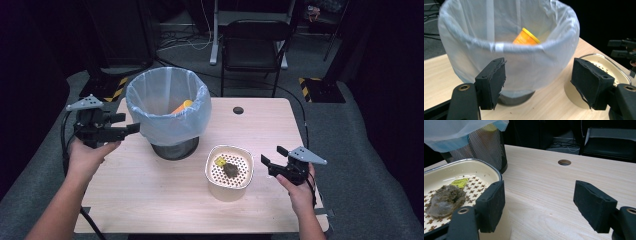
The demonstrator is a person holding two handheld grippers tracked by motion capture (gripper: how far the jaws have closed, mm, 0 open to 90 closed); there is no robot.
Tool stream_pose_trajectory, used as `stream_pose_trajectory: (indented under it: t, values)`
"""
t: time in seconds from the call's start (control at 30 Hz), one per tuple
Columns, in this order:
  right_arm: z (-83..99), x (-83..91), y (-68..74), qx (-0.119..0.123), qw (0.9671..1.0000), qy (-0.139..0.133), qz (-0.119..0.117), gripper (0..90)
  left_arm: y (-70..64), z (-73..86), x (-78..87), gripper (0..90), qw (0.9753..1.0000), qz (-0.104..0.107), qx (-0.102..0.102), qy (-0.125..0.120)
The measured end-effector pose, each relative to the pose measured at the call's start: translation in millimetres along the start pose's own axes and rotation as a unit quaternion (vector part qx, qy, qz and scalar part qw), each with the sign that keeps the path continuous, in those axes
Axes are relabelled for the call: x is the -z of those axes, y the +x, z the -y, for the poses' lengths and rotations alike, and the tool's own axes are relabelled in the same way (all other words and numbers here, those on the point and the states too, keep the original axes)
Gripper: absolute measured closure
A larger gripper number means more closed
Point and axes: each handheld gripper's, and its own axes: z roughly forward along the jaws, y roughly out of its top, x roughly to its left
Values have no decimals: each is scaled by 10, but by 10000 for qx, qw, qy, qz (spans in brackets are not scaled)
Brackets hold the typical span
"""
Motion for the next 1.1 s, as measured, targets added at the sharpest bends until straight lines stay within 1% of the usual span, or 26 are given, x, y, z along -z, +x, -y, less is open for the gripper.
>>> stream_pose_trajectory:
  t: [0.03,0.17,0.23,0.37,0.43,0.47,0.5,0.6,0.63,0.7,0.77,0.83,0.87,0.9,0.97,1.0,1.07,1.1]
  values:
    - [1,-2,-2,9,10000,6,2,251,-8,77,5,272,10000,-11,-15,-3]
    - [8,0,-19,18,10000,10,30,251,-7,309,-4,275,10000,26,78,-20]
    - [13,0,-26,-17,10000,26,42,251,-7,456,-30,280,9999,-49,150,-11]
    - [27,-9,-36,-1,10000,54,65,251,29,742,-115,283,9996,-53,282,6]
    - [37,-13,-37,-20,9999,79,84,251,38,864,-147,284,9995,-75,312,-25]
    - [41,-17,-40,-9,9999,83,87,251,42,933,-164,284,9995,-132,286,-38]
    - [48,-20,-49,26,9999,95,96,251,43,974,-176,283,9994,-168,296,-76]
    - [63,-27,-62,6,9998,127,120,251,66,1109,-198,281,9991,-200,353,-155]
    - [67,-29,-66,6,9999,127,111,252,70,1173,-207,280,9987,-267,387,-197]
    - [74,-32,-68,-1,9998,162,134,252,78,1244,-218,281,9986,-271,407,-201]
    - [77,-37,-66,14,9998,162,114,252,76,1323,-230,281,9987,-268,389,-187]
    - [85,-46,-65,78,9997,191,130,252,63,1406,-251,278,9987,-293,367,-178]
    - [91,-51,-66,112,9996,216,147,252,48,1453,-263,277,9986,-298,405,-171]
    - [99,-56,-64,106,9995,232,165,252,42,1502,-282,275,9986,-333,379,-166]
    - [115,-70,-71,104,9995,259,163,252,35,1596,-317,268,9986,-322,407,-96]
    - [120,-71,-75,133,9994,275,141,252,37,1641,-337,268,9986,-328,418,-76]
    - [128,-79,-71,106,9993,303,175,252,48,1721,-380,268,9983,-300,489,-47]
    - [131,-82,-75,127,9993,310,160,252,58,1755,-398,268,9984,-303,476,-25]
